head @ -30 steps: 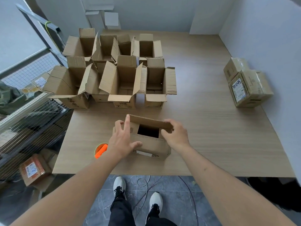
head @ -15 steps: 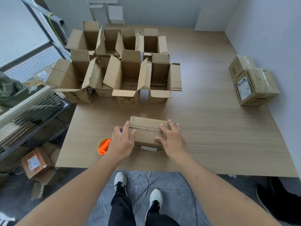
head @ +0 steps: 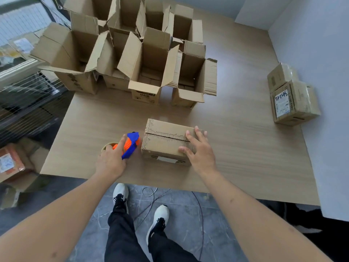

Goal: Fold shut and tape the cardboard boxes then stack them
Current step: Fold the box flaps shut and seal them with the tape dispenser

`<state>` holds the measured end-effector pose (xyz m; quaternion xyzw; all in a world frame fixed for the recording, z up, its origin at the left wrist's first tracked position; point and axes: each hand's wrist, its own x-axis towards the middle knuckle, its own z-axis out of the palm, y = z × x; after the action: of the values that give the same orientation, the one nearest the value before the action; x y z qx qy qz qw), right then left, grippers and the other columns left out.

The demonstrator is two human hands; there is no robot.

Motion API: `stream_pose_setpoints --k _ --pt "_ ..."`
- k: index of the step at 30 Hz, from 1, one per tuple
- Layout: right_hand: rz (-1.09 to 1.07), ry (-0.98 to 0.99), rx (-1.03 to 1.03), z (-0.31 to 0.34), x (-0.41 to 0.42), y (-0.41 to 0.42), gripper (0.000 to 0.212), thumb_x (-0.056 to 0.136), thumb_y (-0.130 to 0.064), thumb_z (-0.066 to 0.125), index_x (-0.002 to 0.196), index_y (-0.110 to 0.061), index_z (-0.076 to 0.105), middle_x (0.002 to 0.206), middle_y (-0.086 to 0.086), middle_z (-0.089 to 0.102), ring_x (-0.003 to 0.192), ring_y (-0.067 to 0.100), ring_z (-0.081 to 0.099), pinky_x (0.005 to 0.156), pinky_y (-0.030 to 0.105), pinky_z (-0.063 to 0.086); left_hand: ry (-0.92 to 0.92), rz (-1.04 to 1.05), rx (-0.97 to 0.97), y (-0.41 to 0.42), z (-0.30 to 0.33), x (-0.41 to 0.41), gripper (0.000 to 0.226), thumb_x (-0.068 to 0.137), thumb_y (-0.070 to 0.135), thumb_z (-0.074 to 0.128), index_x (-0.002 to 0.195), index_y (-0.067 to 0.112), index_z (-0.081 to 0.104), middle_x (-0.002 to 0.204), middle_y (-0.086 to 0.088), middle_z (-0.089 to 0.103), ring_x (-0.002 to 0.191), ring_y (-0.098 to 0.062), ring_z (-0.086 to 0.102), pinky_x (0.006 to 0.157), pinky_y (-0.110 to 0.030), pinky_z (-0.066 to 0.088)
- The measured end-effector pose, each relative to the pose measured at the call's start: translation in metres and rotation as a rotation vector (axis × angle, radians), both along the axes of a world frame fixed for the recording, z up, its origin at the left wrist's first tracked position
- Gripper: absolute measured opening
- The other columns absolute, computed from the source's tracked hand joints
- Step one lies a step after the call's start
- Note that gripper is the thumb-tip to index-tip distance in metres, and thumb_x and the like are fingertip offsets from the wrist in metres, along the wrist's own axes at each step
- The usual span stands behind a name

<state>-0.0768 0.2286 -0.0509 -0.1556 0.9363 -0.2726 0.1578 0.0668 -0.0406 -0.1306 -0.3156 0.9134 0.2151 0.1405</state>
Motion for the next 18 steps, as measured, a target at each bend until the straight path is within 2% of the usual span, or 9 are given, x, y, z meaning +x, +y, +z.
stream_pose_setpoints --k 3,6,9,11,14,18 --pt "0.022 0.005 0.005 -0.001 -0.004 -0.004 0.064 0.089 -0.045 0.072 0.149 -0.035 0.050 0.168 -0.010 0.019 0.157 0.018 0.004 0.120 0.041 0.029 0.176 0.124 0.076 -0.008 0.020 0.001 0.101 0.088 0.027 0.070 0.160 0.046 0.002 0.112 -0.016 0.052 0.101 -0.039 0.054 0.086 -0.048 0.048" --pt "0.033 0.005 -0.002 -0.002 -0.003 -0.014 0.065 0.090 -0.047 0.071 0.150 -0.036 0.048 0.169 -0.011 0.017 0.157 0.016 0.002 0.119 0.043 0.032 0.395 0.154 0.133 -0.020 0.048 0.002 0.102 0.089 0.019 0.071 0.159 0.049 0.004 0.116 -0.009 0.052 0.095 -0.031 0.051 0.080 -0.041 0.044" --pt "0.054 -0.006 -0.033 -0.005 0.002 -0.032 0.066 0.091 -0.049 0.070 0.151 -0.038 0.046 0.169 -0.013 0.015 0.157 0.015 0.000 0.117 0.044 0.033 0.536 0.032 0.112 -0.034 0.079 0.000 0.105 0.086 0.014 0.076 0.159 0.050 0.010 0.117 -0.002 0.054 0.094 -0.024 0.052 0.078 -0.036 0.042" --pt "0.094 -0.024 -0.066 -0.008 0.007 -0.049 0.065 0.092 -0.047 0.070 0.151 -0.037 0.046 0.170 -0.013 0.014 0.158 0.016 -0.001 0.118 0.043 0.032 0.613 -0.120 0.125 -0.040 0.097 -0.003 0.105 0.083 0.005 0.078 0.160 0.044 0.019 0.119 0.000 0.054 0.094 -0.019 0.051 0.078 -0.028 0.039" --pt "0.167 -0.023 -0.094 -0.012 0.014 -0.070 0.065 0.093 -0.044 0.071 0.152 -0.033 0.046 0.170 -0.010 0.014 0.158 0.020 -0.001 0.114 0.043 0.037 0.622 -0.346 0.163 -0.049 0.119 -0.010 0.102 0.079 0.004 0.076 0.161 0.039 0.026 0.124 0.005 0.053 0.100 -0.016 0.052 0.084 -0.012 0.040" --pt "0.187 -0.019 -0.141 -0.014 0.016 -0.073 0.068 0.092 -0.044 0.071 0.153 -0.030 0.045 0.169 -0.008 0.017 0.158 0.021 0.001 0.114 0.042 0.037 0.410 -0.528 0.123 -0.051 0.131 -0.021 0.114 0.073 -0.001 0.074 0.160 0.047 0.018 0.112 0.013 0.050 0.094 -0.015 0.051 0.079 -0.027 0.046"
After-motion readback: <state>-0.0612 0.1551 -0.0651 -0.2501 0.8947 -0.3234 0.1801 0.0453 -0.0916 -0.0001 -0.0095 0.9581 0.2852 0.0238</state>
